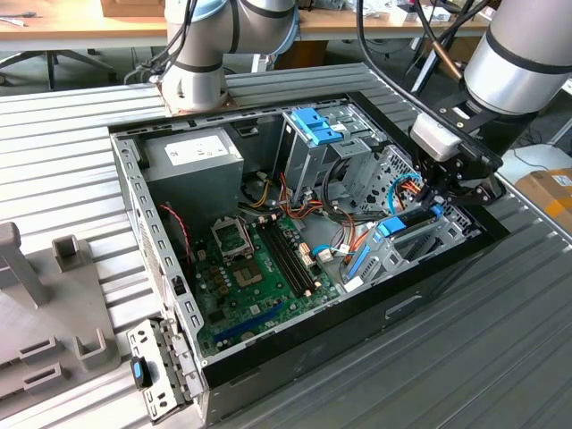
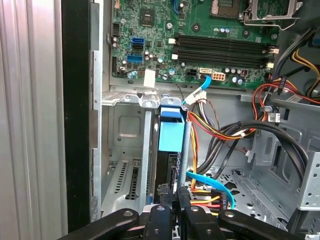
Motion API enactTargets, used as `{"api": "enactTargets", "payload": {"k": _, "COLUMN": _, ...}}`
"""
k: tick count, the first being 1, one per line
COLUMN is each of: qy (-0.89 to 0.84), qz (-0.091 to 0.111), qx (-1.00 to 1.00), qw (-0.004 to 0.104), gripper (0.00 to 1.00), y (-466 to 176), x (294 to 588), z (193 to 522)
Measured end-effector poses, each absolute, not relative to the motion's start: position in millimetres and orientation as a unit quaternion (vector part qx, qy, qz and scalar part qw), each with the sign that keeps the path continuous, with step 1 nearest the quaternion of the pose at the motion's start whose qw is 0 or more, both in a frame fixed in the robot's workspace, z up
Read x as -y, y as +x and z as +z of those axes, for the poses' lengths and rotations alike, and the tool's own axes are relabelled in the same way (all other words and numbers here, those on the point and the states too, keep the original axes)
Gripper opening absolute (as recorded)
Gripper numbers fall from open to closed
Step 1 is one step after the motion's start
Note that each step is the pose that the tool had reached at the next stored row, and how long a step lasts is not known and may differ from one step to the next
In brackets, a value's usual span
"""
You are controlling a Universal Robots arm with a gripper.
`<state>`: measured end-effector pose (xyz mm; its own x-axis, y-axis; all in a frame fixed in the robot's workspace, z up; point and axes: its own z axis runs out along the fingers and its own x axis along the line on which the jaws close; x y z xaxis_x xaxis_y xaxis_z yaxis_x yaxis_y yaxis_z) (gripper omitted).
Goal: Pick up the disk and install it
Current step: 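Insert the first disk wire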
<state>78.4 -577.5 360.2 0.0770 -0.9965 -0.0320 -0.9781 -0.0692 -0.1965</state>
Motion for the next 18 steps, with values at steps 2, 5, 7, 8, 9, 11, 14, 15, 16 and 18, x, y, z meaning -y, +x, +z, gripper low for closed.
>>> {"api": "enactTargets", "payload": {"k": 2, "qy": -0.729, "qz": -0.054, "qx": -0.677, "qw": 0.084, "gripper": 0.16, "y": 78.4, "x": 577.5, "z": 357.2}}
{"api": "enactTargets", "payload": {"k": 5, "qy": -0.729, "qz": -0.054, "qx": -0.677, "qw": 0.085, "gripper": 0.16, "y": 78.4, "x": 577.5, "z": 356.2}}
{"api": "enactTargets", "payload": {"k": 7, "qy": -0.729, "qz": -0.054, "qx": -0.677, "qw": 0.085, "gripper": 0.16, "y": 78.4, "x": 577.5, "z": 356.1}}
{"api": "enactTargets", "payload": {"k": 8, "qy": -0.729, "qz": -0.054, "qx": -0.677, "qw": 0.085, "gripper": 0.16, "y": 79.3, "x": 577.4, "z": 356.1}}
{"api": "enactTargets", "payload": {"k": 9, "qy": -0.729, "qz": -0.054, "qx": -0.677, "qw": 0.085, "gripper": 0.16, "y": 79.3, "x": 577.4, "z": 356.1}}
{"api": "enactTargets", "payload": {"k": 11, "qy": -0.729, "qz": -0.054, "qx": -0.677, "qw": 0.085, "gripper": 0.16, "y": 79.3, "x": 577.4, "z": 356.0}}
{"api": "enactTargets", "payload": {"k": 14, "qy": -0.729, "qz": -0.054, "qx": -0.677, "qw": 0.085, "gripper": 0.16, "y": 79.5, "x": 577.4, "z": 356.0}}
{"api": "enactTargets", "payload": {"k": 15, "qy": -0.729, "qz": -0.054, "qx": -0.677, "qw": 0.085, "gripper": 0.16, "y": 79.5, "x": 577.4, "z": 356.0}}
{"api": "enactTargets", "payload": {"k": 16, "qy": -0.729, "qz": -0.054, "qx": -0.677, "qw": 0.085, "gripper": 0.16, "y": 79.6, "x": 577.4, "z": 356.0}}
{"api": "enactTargets", "payload": {"k": 18, "qy": -0.729, "qz": -0.054, "qx": -0.677, "qw": 0.085, "gripper": 0.16, "y": 79.6, "x": 577.4, "z": 356.1}}
